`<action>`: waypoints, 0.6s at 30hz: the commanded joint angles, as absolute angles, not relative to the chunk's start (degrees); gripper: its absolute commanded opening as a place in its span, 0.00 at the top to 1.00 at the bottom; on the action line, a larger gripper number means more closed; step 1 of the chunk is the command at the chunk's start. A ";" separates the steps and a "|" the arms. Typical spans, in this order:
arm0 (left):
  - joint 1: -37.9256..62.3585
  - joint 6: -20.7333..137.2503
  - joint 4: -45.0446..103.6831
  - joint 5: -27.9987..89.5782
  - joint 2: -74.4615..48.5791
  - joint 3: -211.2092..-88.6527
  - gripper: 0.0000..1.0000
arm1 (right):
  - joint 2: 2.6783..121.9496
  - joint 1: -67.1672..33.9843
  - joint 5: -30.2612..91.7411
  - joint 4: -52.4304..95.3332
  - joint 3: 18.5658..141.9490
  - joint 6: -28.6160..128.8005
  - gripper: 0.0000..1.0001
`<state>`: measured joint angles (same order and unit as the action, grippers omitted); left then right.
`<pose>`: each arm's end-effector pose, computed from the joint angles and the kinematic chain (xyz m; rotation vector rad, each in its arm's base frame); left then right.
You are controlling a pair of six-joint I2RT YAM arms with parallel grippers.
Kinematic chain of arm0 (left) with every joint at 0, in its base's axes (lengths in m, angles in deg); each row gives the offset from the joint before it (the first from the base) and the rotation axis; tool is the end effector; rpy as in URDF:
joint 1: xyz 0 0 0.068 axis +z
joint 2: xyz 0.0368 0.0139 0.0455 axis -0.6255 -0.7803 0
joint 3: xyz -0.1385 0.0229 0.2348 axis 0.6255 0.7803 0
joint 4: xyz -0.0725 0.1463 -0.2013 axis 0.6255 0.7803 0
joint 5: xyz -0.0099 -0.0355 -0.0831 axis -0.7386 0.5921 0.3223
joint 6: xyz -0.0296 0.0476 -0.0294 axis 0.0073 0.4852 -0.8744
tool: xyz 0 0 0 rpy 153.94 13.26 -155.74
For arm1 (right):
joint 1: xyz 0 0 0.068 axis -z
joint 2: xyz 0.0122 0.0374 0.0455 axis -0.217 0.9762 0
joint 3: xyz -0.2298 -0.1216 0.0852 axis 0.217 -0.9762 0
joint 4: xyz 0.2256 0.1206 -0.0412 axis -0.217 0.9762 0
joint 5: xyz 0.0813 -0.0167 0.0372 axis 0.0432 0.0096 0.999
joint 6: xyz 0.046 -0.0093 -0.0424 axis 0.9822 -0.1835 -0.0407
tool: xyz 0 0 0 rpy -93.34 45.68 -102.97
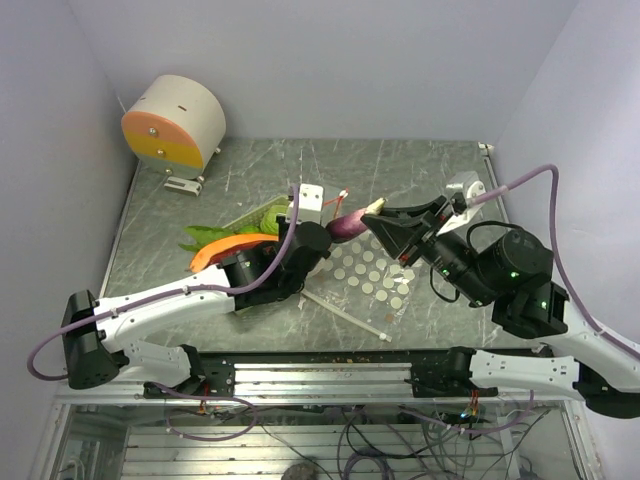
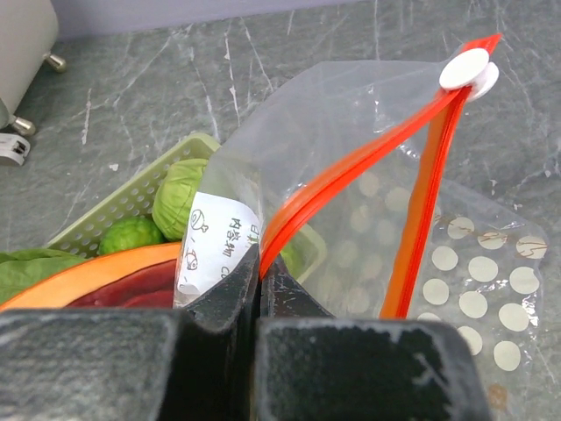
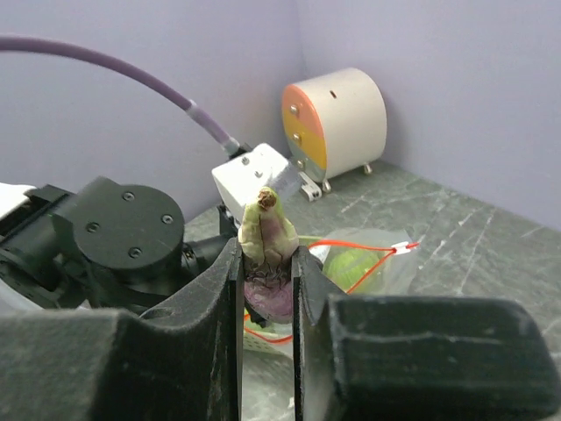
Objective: Place the food in the zip-top bag and seal the zipper
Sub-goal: Place the fake vegetable in the zipper food storage bag.
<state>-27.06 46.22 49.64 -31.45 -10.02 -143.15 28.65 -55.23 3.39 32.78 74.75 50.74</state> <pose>0.1512 -0.2403 0.3516 0.1022 1.8245 -0.1450 0.0755 0.1410 0.4799 -0.4545 1.3745 0.8501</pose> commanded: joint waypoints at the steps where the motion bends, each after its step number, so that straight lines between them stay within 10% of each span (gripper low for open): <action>1: -27.12 45.44 45.12 -29.72 -9.56 -144.09 0.93 | 29.80 -55.10 0.20 32.80 72.11 49.78 1.00; 18: -27.20 42.36 48.89 -23.30 2.85 -140.60 0.93 | 39.25 -55.13 -10.17 9.87 59.90 47.50 0.92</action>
<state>-27.06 44.17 48.44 -26.70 0.36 -141.73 37.00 -55.23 -7.14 17.74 59.89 49.17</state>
